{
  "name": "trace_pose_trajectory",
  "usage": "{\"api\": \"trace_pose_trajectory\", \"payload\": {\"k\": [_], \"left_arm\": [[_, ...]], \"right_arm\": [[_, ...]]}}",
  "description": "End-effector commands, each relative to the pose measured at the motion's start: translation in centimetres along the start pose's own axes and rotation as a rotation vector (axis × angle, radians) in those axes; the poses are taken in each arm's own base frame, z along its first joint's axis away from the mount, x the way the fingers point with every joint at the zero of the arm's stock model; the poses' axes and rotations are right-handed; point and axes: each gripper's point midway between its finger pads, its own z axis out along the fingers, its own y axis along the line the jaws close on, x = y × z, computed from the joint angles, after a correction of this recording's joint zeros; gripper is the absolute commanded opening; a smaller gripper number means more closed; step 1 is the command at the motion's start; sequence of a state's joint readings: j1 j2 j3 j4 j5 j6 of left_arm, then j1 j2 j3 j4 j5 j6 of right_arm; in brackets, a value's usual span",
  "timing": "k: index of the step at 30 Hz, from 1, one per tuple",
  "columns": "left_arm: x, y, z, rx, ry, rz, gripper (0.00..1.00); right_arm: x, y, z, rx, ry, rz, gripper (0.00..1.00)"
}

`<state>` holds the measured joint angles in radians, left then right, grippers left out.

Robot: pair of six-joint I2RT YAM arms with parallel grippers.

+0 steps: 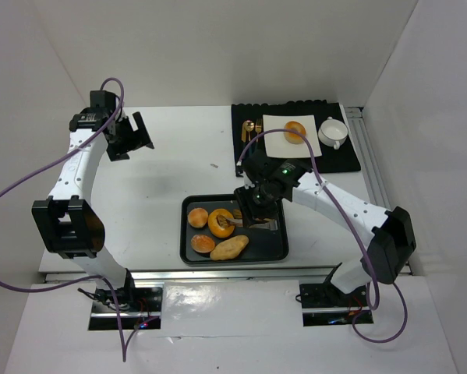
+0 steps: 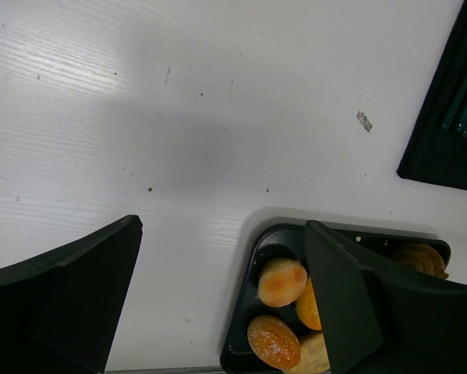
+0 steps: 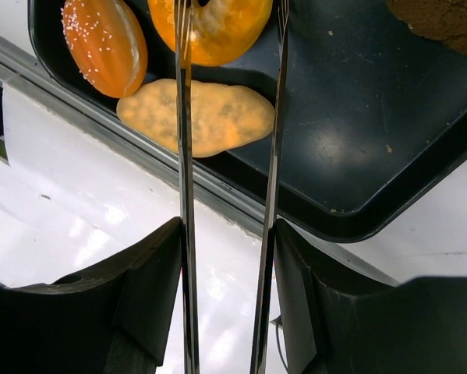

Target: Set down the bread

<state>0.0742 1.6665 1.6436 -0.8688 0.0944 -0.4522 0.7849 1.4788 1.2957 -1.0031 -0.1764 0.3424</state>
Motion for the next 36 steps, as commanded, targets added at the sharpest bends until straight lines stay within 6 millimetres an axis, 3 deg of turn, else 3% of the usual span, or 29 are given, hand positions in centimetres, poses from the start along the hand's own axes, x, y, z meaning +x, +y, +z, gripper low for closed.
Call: {"api": "trace_pose_trajectory", "payload": {"k": [1, 7, 12, 16, 19, 25, 29, 33, 36], "left_arm": [[-0.3, -0.5, -1.0, 0.020, -0.028, 0.004, 0.98], [0.1, -0.5, -0.2, 0.025, -0.007, -0.007, 0.98], [0.0, -0.5, -0.2, 0.025, -0.007, -0.007, 0.98], [0.1, -0.7, -0.2, 0.035, -0.003, -0.007, 0.98], [0.1, -0.5, -0.2, 0.026, -0.006, -0.007, 0.98], [-0.2, -0.7, -0.4, 0.029, -0.015, -0.006, 0.98], [-0.5, -0.8, -0.6, 0.033, -0.023, -0.005, 0.98], [-0.6, -1.0, -0.4, 0.041, -0.020, -0.005, 0.98], [-0.6, -1.0, -0.4, 0.041, -0.020, -0.005, 0.98]], "right_arm": [[-1.2, 0.5, -1.0, -0.013, -0.042, -0.012, 0.55], [0.0, -0.5, 0.8, -0.019, 0.007, -0.005, 0.55], [-1.0, -0.6, 1.6, -0.041, -0.016, 0.007, 0.55], [-1.9, -0.6, 1.2, -0.047, -0.046, 0.001, 0.40], [-2.4, -0.1, -0.6, -0.050, -0.055, -0.011, 0.32], [-3.5, -0.7, -4.6, 0.001, -0.104, -0.036, 0.32], [-6.3, -2.1, -8.5, 0.048, -0.216, -0.015, 0.30], [-9.7, -5.3, -10.7, 0.139, -0.322, 0.035, 0.30], [-13.5, -9.8, -11.3, 0.246, -0.425, 0.150, 0.30]]}}
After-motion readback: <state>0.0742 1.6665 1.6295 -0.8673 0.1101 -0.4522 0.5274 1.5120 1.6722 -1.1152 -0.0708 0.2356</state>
